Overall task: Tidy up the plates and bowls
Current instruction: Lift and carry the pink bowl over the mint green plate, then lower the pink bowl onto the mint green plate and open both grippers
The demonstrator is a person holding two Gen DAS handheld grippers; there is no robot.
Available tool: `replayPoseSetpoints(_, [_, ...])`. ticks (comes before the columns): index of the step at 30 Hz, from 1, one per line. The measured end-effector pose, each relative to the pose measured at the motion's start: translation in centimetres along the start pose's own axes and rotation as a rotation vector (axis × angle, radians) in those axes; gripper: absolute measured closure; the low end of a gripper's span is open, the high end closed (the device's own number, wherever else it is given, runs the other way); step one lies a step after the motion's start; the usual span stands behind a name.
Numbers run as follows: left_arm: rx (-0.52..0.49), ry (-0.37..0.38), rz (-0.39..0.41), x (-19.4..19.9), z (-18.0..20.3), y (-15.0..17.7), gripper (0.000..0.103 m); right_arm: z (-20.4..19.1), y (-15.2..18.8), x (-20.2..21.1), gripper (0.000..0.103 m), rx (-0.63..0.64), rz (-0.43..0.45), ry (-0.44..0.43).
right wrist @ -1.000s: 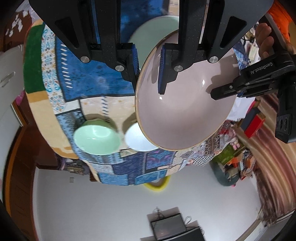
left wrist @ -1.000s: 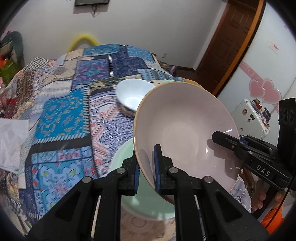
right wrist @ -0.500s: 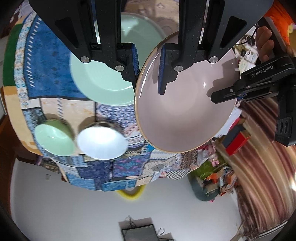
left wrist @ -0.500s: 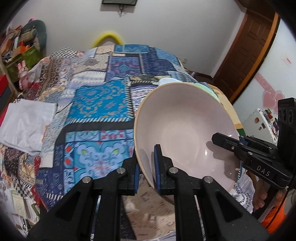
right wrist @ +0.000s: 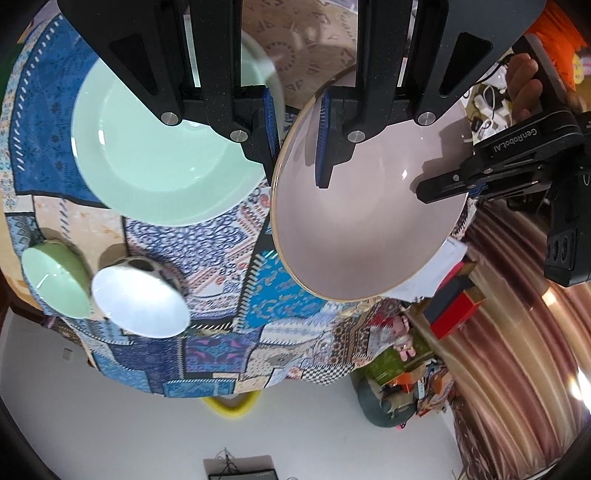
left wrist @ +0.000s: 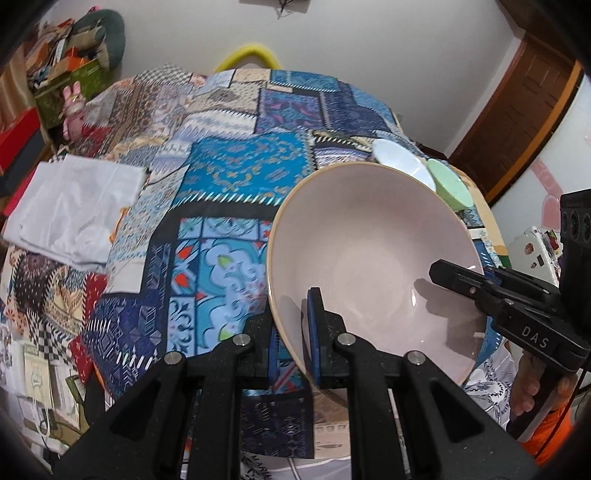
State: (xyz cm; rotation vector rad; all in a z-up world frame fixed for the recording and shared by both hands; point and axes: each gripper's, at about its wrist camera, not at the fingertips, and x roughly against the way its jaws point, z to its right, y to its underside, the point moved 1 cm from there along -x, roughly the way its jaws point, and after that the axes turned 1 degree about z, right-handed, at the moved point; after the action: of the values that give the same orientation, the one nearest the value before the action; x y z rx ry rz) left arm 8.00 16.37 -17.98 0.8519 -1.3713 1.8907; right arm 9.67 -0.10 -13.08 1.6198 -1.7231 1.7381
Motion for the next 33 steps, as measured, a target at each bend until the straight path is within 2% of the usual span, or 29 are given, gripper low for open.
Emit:
replayPoseSetpoints(14, [0.059,-0.031,-0.081,-3.4,-4.0,2.0,0.09,-1.5,1.2,-4.8,0.086,0.013,-0.099,-0.023])
replayPoseSetpoints(23, [0.074,-0.037,-0.12,-5.5,-4.9,2.3,0.09,-1.4,1.6,-6.8,0.086,0.023,-0.15,-0.01])
replayPoseSetpoints(33, [0.072,-0.045,-0.128,-6.4,-5.3,2.4,0.09,-1.2,1.7,-8.0,0.086,0.032,-0.177,-0.012])
